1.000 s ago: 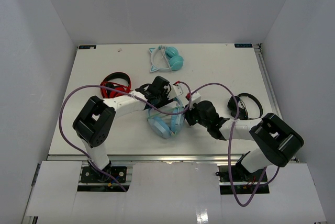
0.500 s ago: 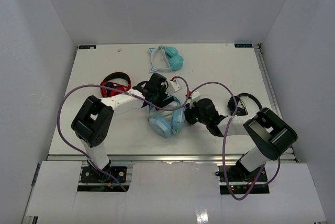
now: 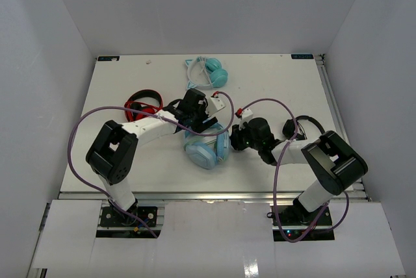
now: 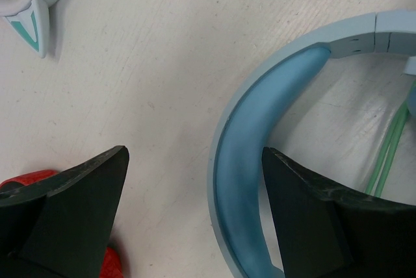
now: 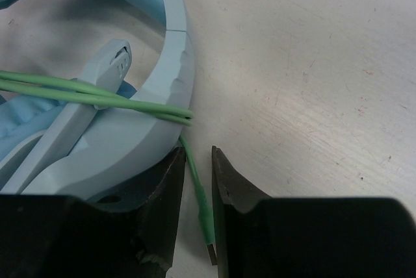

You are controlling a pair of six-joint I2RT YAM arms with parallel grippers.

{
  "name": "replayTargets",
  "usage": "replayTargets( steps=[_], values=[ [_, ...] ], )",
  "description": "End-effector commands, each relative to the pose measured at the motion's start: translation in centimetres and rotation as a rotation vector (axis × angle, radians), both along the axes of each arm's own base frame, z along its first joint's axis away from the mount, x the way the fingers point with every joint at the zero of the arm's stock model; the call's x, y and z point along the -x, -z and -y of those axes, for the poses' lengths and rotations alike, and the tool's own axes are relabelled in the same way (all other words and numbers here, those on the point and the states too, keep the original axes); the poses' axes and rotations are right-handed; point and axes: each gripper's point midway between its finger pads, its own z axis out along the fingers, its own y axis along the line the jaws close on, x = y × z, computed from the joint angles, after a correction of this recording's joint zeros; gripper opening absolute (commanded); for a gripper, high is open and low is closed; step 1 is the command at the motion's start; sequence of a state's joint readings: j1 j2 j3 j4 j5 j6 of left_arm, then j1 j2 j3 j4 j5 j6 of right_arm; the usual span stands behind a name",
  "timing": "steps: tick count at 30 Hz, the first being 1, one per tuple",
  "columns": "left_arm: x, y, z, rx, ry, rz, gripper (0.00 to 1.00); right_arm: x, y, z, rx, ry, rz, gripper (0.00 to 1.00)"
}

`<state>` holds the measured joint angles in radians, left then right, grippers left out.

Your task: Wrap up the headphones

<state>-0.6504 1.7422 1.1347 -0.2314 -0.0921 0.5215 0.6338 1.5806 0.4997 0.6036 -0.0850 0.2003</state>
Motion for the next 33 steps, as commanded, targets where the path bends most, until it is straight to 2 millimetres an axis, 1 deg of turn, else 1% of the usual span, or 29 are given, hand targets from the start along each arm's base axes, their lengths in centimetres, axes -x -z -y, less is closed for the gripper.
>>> replayTargets(
  steps=[1,4,9,13,17,20,23,27,30,33],
  values=[
    [-0.9,-4.9,1.0,0.101,0.000,0.087,0.95,-1.1,-1.3,-0.8,-0.039,0.002,0.015,0.29],
    [-0.9,-5.6,1.0,0.114,-0.005,0.096,0.95,-1.1,-0.8,-0.2,-0.011,0.028,-0.003,0.30],
    [-0.9,-7.4,1.4,0.170,-0.023,0.112,0.95,-0.7,-0.5,0.8,0.028,0.047,-0.015,0.32],
    [-1.1,-9.3,1.7,0.229,-0.033,0.131,0.96,-0.4,-0.7,1.1,0.032,0.050,-0.011,0.36],
    [-1.2,-10.5,1.8,0.261,-0.052,0.142,0.96,-0.1,-0.9,1.0,0.023,0.031,-0.005,0.42],
    [-1.3,-11.3,1.5,0.274,-0.073,0.154,0.96,0.1,-0.9,1.0,0.025,0.018,-0.004,0.44],
    [-1.2,-12.7,1.3,0.309,-0.094,0.170,0.97,0.5,-0.8,1.0,0.029,0.000,0.001,0.45],
    [-0.8,-15.4,1.5,0.383,-0.113,0.183,0.98,1.1,-0.5,1.3,0.037,-0.013,0.002,0.44],
    [-0.4,-17.0,1.8,0.432,-0.117,0.177,0.98,1.4,-0.7,1.4,0.026,-0.014,0.010,0.44],
    [0.0,-18.1,1.9,0.464,-0.123,0.169,0.98,1.5,-0.8,1.3,0.026,-0.020,0.015,0.44]
  ],
)
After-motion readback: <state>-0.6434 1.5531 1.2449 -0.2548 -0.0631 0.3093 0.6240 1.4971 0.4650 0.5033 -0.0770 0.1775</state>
